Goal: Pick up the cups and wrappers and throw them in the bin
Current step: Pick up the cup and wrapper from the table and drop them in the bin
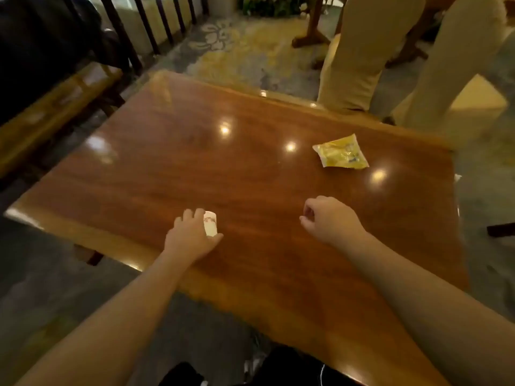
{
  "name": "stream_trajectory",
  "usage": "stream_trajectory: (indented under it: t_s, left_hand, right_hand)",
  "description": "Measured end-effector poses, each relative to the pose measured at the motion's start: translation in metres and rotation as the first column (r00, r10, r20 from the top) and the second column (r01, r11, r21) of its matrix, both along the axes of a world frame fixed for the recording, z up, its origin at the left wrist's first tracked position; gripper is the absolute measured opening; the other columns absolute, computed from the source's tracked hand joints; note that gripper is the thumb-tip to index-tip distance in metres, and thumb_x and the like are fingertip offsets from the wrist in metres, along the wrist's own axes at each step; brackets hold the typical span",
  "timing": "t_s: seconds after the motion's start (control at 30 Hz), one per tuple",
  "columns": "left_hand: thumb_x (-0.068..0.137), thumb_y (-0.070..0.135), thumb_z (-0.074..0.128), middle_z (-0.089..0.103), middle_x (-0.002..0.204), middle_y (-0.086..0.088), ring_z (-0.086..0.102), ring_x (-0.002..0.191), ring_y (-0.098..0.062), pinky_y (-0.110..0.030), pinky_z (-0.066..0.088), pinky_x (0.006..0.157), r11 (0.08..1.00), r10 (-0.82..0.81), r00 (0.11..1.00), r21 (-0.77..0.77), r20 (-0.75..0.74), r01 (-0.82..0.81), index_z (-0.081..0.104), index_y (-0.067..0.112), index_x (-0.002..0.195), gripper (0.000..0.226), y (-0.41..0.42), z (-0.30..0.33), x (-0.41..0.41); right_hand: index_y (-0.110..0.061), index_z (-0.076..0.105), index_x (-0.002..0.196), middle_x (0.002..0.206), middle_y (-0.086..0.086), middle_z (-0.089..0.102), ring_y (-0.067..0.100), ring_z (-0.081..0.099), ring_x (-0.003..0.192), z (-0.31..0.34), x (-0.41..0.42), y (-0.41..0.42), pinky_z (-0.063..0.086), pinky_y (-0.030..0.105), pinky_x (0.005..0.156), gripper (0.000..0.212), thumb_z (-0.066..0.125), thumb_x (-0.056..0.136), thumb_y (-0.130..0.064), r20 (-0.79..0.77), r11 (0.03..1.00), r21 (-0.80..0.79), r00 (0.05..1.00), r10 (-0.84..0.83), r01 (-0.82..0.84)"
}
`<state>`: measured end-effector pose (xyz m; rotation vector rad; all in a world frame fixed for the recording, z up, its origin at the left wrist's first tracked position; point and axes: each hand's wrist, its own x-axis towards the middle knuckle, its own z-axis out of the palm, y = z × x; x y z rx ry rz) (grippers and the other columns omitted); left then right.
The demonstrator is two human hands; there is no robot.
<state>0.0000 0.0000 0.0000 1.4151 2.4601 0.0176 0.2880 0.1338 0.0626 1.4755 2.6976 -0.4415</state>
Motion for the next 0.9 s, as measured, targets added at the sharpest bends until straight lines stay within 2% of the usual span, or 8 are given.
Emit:
stream_trajectory:
  t_s: [0.1,0.17,0.27,0.37,0.47,0.6,0.77,0.9]
  left_hand:
    - [0.065,0.076,0.062,0.045,0.127,-0.008,0.051,0.111,-0.032,-0.046,0.05,0.081,0.988,0.125,0.991,-0.094,0.038,-0.121,0.031,0.025,0.139,0.095,0.013,-0.015,-0.002]
    - [0.067,0.067,0.069,0.045,0.129,-0.01,0.053,0.11,-0.035,-0.046,0.051,0.08,0.972,0.194,0.977,-0.154,0.088,-0.179,0.026,0.024,0.141,0.096,0.019,-0.026,-0.004]
    - [0.07,0.049,0.077,0.047,0.131,-0.013,0.057,0.108,-0.037,-0.048,0.053,0.083,0.963,0.241,0.961,-0.153,0.136,-0.22,0.025,0.02,0.143,0.094,0.034,-0.034,-0.007]
    - [0.067,0.047,0.079,0.052,0.131,-0.011,0.059,0.108,-0.035,-0.048,0.052,0.085,0.964,0.248,0.95,-0.142,0.19,-0.224,0.029,0.019,0.143,0.095,0.053,-0.033,-0.003]
    - [0.064,0.049,0.081,0.055,0.13,-0.008,0.061,0.105,-0.032,-0.047,0.053,0.083,0.974,0.223,0.941,-0.1,0.254,-0.204,0.034,0.02,0.139,0.093,0.081,-0.03,0.01]
    - [0.068,0.05,0.079,0.055,0.132,-0.005,0.062,0.103,-0.027,-0.04,0.052,0.078,0.993,0.109,0.954,-0.063,0.279,-0.095,0.033,0.021,0.14,0.091,0.119,-0.027,0.033]
    - [0.07,0.052,0.077,0.053,0.133,-0.002,0.062,0.104,-0.023,-0.042,0.056,0.082,0.998,0.011,0.953,-0.058,0.302,0.007,0.031,0.024,0.142,0.09,0.156,-0.024,0.057]
    - [0.07,0.054,0.075,0.052,0.133,0.001,0.06,0.102,-0.022,-0.04,0.056,0.079,0.998,-0.033,0.95,-0.04,0.309,0.048,0.031,0.026,0.141,0.088,0.173,-0.025,0.065]
  right_hand:
    - [-0.024,0.064,0.098,0.092,-0.002,0.061,0.018,0.058,0.087,-0.014,-0.002,0.031,0.056,0.037,0.072,0.019,0.06,0.092,-0.041,0.003,1.0,0.0,1.0,-0.011,0.011]
    - [-0.023,0.065,0.098,0.092,-0.002,0.062,0.018,0.058,0.087,-0.022,-0.002,0.049,0.055,0.036,0.071,0.02,0.06,0.091,-0.042,0.019,1.0,-0.016,1.0,-0.012,0.012]
    - [-0.024,0.064,0.103,0.095,-0.003,0.062,0.016,0.058,0.087,-0.032,-0.001,0.073,0.056,0.034,0.071,0.023,0.059,0.092,-0.044,0.033,0.998,-0.047,0.999,-0.029,0.031]
    - [-0.024,0.064,0.106,0.096,-0.003,0.06,0.015,0.057,0.087,-0.04,0.001,0.094,0.052,0.031,0.069,0.025,0.059,0.092,-0.044,0.037,0.998,-0.051,0.999,-0.039,0.04]
    - [-0.023,0.062,0.114,0.1,-0.002,0.058,0.016,0.055,0.089,-0.048,0.003,0.118,0.049,0.031,0.069,0.031,0.06,0.091,-0.044,0.062,0.997,-0.048,0.996,-0.059,0.062]
    - [-0.021,0.052,0.131,0.125,0.006,0.054,0.026,0.053,0.114,-0.056,0.008,0.156,0.053,0.041,0.084,0.047,0.062,0.09,-0.041,0.132,0.991,-0.043,0.984,-0.117,0.123]
    - [-0.02,0.04,0.14,0.139,0.012,0.046,0.034,0.047,0.126,-0.069,0.018,0.213,0.052,0.048,0.09,0.066,0.072,0.084,-0.031,0.255,0.985,0.084,0.952,-0.167,0.151]
    - [-0.022,0.024,0.151,0.154,0.013,0.031,0.036,0.033,0.14,-0.088,0.022,0.248,0.05,0.056,0.095,0.088,0.077,0.08,-0.031,0.381,0.981,0.107,0.905,-0.189,0.16]
